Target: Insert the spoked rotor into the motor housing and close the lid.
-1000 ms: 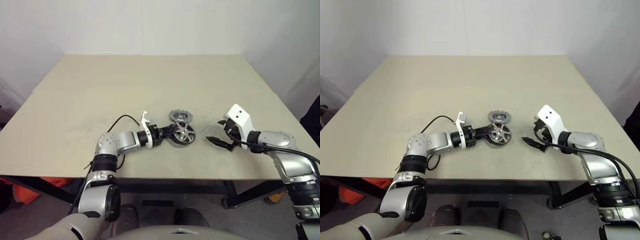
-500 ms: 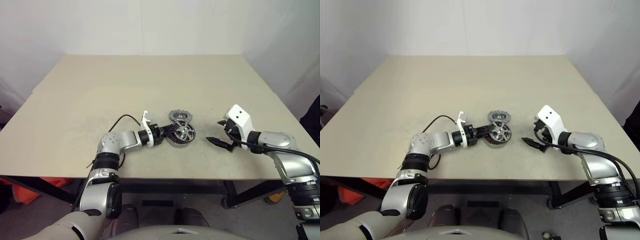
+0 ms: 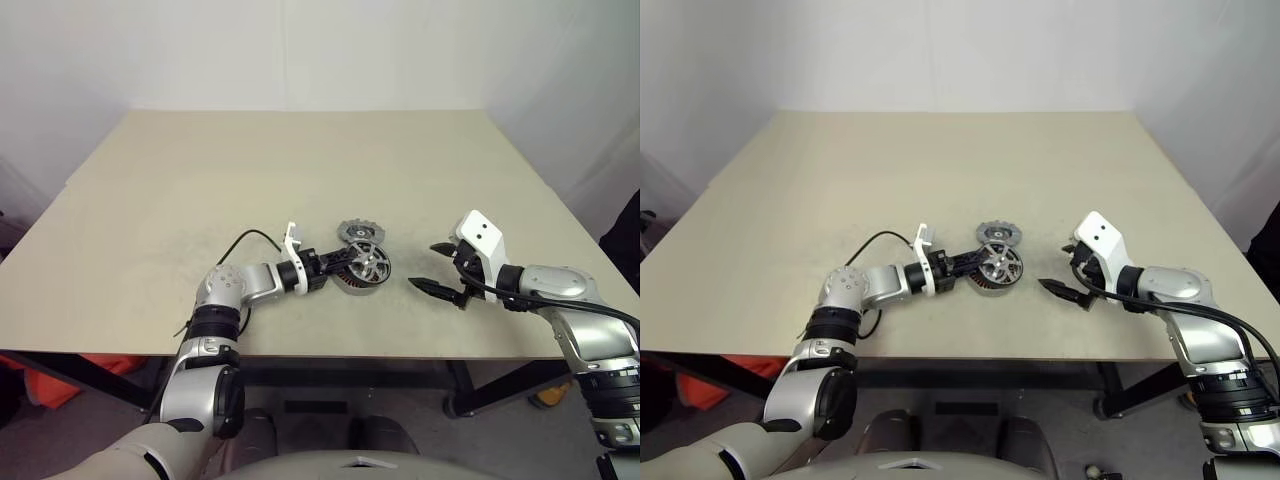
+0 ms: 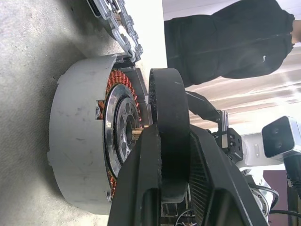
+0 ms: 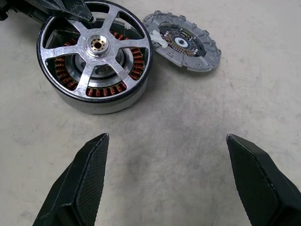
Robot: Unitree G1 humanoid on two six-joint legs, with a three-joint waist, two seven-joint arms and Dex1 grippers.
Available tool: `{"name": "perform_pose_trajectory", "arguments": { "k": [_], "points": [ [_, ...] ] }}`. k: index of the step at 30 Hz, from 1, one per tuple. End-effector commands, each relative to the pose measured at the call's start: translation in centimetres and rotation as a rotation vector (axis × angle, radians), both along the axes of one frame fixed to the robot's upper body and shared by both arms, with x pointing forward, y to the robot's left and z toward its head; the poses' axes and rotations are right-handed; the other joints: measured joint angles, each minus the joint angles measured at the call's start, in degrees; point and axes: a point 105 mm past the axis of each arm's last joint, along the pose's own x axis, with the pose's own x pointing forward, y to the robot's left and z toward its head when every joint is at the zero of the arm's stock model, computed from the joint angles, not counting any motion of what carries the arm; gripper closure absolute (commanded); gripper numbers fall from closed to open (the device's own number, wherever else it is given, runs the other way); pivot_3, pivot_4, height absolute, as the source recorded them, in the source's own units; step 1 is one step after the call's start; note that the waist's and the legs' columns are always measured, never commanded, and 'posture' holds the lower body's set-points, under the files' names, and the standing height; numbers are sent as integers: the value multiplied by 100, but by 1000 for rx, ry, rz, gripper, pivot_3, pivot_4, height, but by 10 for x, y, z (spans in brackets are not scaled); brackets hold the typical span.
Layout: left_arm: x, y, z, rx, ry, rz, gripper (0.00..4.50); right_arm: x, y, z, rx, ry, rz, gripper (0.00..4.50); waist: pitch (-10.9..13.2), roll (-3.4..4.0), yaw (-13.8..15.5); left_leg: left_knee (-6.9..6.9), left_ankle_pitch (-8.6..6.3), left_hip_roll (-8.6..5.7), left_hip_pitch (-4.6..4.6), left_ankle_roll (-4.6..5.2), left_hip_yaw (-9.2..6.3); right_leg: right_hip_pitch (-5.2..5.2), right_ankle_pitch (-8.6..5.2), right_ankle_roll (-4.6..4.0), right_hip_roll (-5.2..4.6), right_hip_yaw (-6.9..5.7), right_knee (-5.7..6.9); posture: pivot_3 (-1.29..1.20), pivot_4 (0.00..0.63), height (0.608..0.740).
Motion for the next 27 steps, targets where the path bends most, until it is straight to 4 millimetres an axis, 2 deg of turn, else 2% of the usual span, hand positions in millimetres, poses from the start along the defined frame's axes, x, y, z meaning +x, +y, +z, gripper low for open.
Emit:
{"name": "perform_pose_trajectory", "arguments": {
  "k": [1,19,21,25,27],
  "points": [
    [3,0,0,27,-13,7,4068,1,1,19,7,-64,13,0,0,0,0,0,0,0,0,0,0,0,0,0,0,0,0,0,0,740],
    [7,10,0,24,-41,45,4068,4,4,19,10,-69,18,0,0,0,-10,0,0,-1,1,-1,0,5,-1,1,0,-1,-3,0,0,740],
    [7,11,1,24,-48,49,3347,4,4,18,9,-69,18,0,0,0,-15,-1,0,0,1,-1,0,5,-1,1,0,-1,-4,0,0,740],
    [7,14,1,21,-49,61,2225,5,4,18,6,-69,18,0,-1,1,-6,-3,0,1,2,-1,0,5,-1,1,0,-2,-4,0,0,740],
    [8,16,2,17,-56,71,2225,6,4,18,5,-70,18,0,-1,1,-6,-2,0,1,2,-1,0,5,-1,1,-1,-1,-6,0,0,740]
  ]
}}
